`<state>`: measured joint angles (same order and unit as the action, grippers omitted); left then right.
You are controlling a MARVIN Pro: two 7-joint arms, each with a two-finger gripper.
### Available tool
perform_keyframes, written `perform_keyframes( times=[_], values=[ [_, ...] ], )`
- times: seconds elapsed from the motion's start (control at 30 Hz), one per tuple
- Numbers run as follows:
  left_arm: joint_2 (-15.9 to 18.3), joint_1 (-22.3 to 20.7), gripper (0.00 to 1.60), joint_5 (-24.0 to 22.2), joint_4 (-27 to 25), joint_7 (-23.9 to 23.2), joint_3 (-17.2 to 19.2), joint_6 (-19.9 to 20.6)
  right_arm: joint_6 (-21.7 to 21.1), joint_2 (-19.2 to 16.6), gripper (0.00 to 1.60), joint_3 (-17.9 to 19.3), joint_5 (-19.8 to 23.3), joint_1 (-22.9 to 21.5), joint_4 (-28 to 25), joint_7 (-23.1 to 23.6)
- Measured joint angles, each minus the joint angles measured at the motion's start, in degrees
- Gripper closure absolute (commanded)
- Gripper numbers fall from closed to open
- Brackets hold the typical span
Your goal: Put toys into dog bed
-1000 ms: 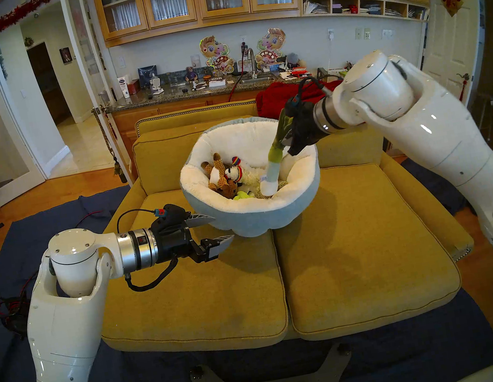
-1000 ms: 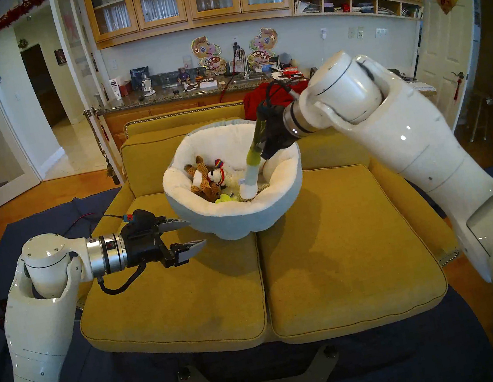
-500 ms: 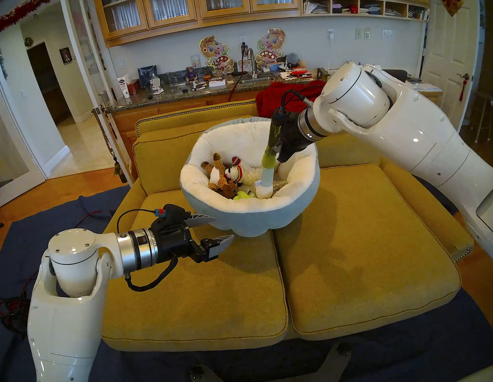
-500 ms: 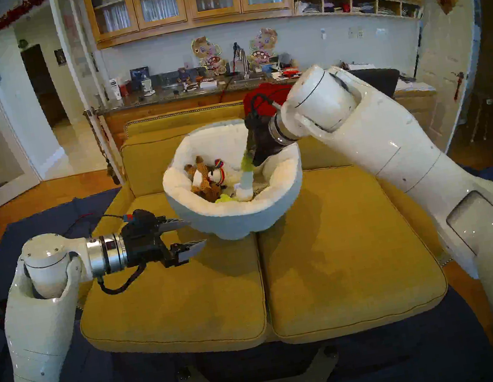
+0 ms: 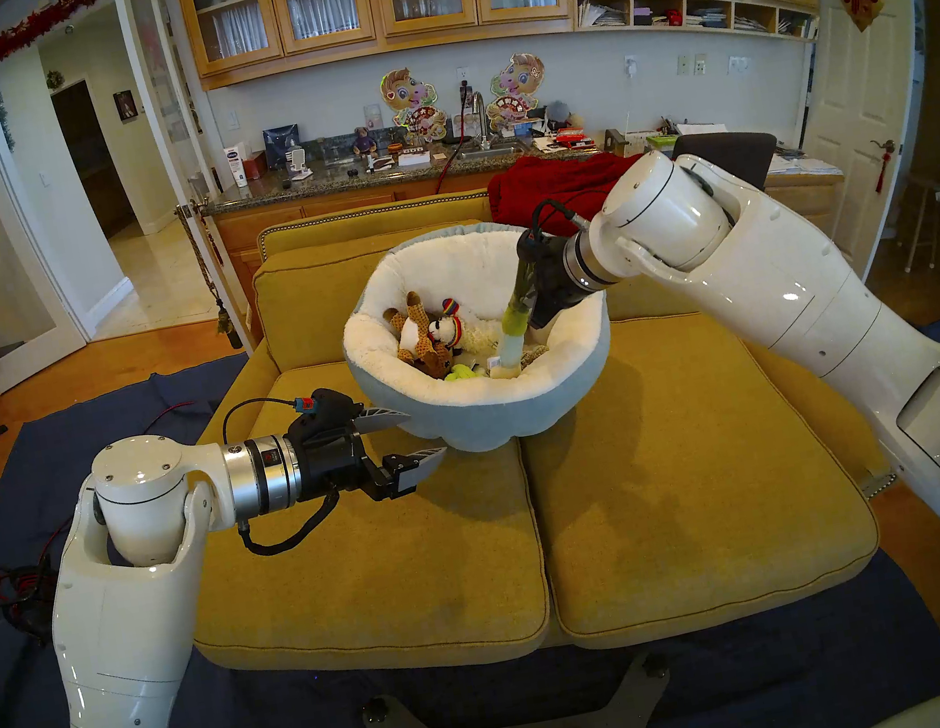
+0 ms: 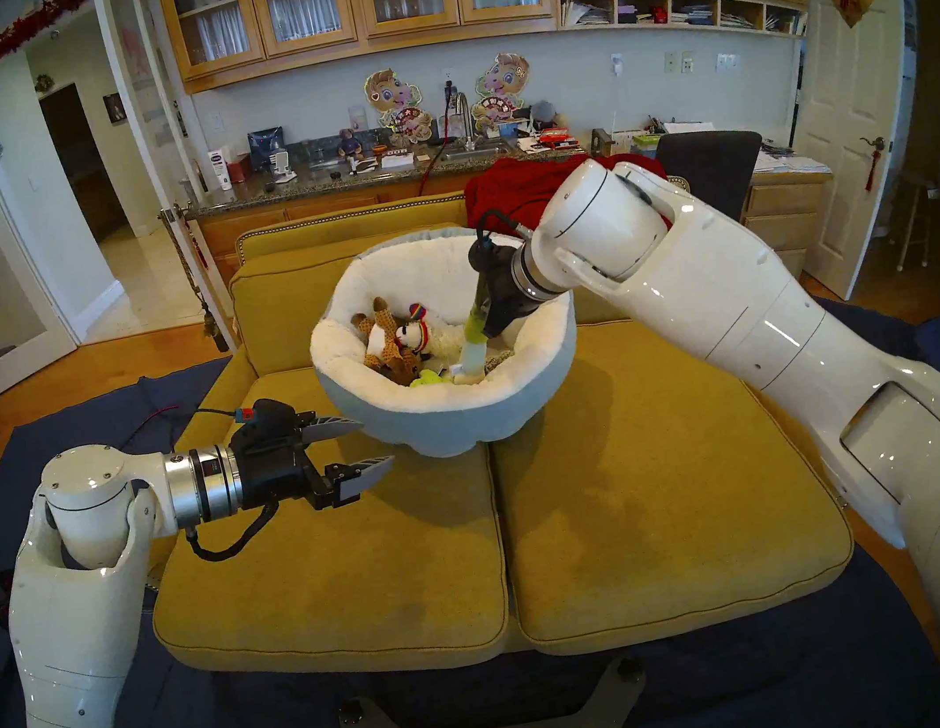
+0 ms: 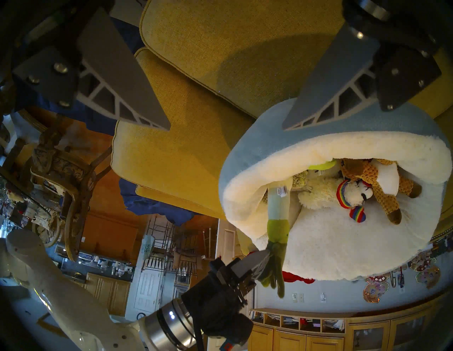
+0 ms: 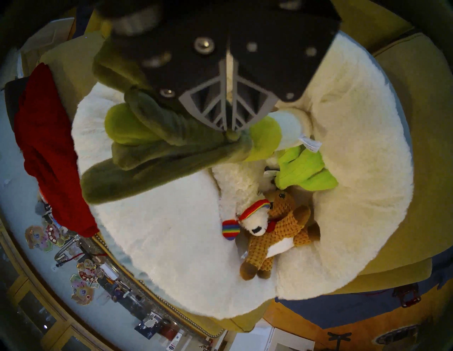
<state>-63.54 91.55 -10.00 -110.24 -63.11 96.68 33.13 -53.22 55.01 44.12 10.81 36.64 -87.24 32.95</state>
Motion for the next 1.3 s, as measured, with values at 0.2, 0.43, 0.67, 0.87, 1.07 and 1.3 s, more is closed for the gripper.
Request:
perform_keyframes(
  times=[0.2, 0.43, 0.67, 0.87, 1.07, 1.3],
  values=[
    [-0.04, -0.01, 0.00, 0.06, 0.00, -0.05, 0.02, 0.00, 0.66, -1.12, 0.00, 0.12, 0.92, 1.89, -0.04, 0.02],
    [-0.10, -0.02, 0.00, 0.12, 0.00, -0.11, 0.04, 0.00, 1.18, -2.68, 0.00, 0.67, 2.13, 3.07, -0.91, 0.03],
    [-0.14, -0.03, 0.00, 0.18, 0.00, -0.16, 0.08, 0.00, 1.29, -4.87, 0.00, 1.62, 3.65, 4.13, -3.41, 0.36],
    [-0.18, -0.03, 0.00, 0.23, 0.01, -0.20, 0.10, -0.02, 1.26, -7.36, 0.00, 3.57, 6.72, 5.26, -7.48, 3.09],
    [-0.23, -0.03, 0.00, 0.29, 0.02, -0.26, 0.12, -0.04, 1.26, -10.58, 0.00, 6.30, 10.79, 6.57, -12.31, 6.90],
    [-0.29, -0.02, 0.00, 0.38, 0.04, -0.34, 0.13, -0.06, 1.07, -15.10, 0.00, 10.05, 15.46, 10.51, -18.21, 10.63]
  ],
)
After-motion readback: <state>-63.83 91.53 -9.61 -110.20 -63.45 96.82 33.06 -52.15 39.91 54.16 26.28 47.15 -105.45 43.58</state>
